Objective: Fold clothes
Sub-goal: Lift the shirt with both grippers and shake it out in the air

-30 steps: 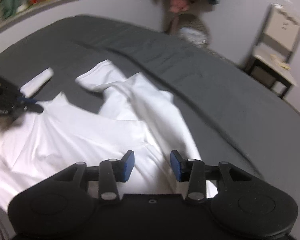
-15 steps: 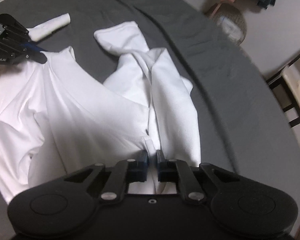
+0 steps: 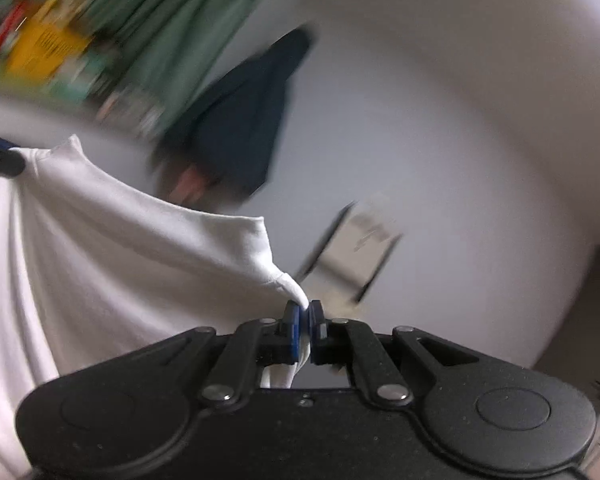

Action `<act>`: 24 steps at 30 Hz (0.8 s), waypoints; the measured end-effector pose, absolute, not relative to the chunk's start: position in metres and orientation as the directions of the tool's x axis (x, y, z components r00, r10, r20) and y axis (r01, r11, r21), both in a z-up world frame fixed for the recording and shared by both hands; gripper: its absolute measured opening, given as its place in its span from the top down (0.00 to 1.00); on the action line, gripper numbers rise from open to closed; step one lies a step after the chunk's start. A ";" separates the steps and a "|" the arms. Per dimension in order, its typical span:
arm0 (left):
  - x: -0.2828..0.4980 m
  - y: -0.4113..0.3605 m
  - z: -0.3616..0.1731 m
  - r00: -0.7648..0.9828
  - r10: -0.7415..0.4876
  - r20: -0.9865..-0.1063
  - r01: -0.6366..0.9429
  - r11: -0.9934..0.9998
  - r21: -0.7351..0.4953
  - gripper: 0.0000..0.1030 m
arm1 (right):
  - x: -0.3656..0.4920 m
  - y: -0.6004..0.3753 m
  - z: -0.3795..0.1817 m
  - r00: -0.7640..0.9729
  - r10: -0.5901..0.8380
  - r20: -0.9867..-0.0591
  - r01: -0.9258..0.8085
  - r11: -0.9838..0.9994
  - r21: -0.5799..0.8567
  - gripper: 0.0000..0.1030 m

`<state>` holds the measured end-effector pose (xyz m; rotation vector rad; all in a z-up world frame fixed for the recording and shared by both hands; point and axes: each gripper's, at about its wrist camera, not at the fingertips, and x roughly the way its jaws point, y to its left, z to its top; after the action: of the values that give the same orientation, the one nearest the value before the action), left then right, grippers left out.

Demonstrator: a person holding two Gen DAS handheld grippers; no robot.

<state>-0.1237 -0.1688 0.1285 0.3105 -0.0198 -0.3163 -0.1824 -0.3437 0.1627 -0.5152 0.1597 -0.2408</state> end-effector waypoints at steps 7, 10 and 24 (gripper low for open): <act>-0.202 -0.140 0.257 0.913 -0.234 0.335 0.112 0.932 0.345 0.97 | -0.269 -0.324 0.290 0.939 -0.244 0.242 0.322 0.868 -0.378 0.95; -0.239 -0.125 0.309 0.855 -0.193 0.482 0.021 0.940 0.340 0.97 | -0.306 -0.310 0.337 0.898 -0.220 0.380 0.360 0.865 -0.350 0.95; -0.278 -0.136 0.355 0.768 -0.114 0.631 -0.183 0.904 0.386 0.97 | -0.367 -0.290 0.375 0.732 -0.280 0.621 0.553 0.777 -0.301 0.95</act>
<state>-0.2785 -0.1362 0.3551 0.4498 -0.7009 0.0392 -0.3674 -0.2905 0.3751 -0.4974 -0.5863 -0.4794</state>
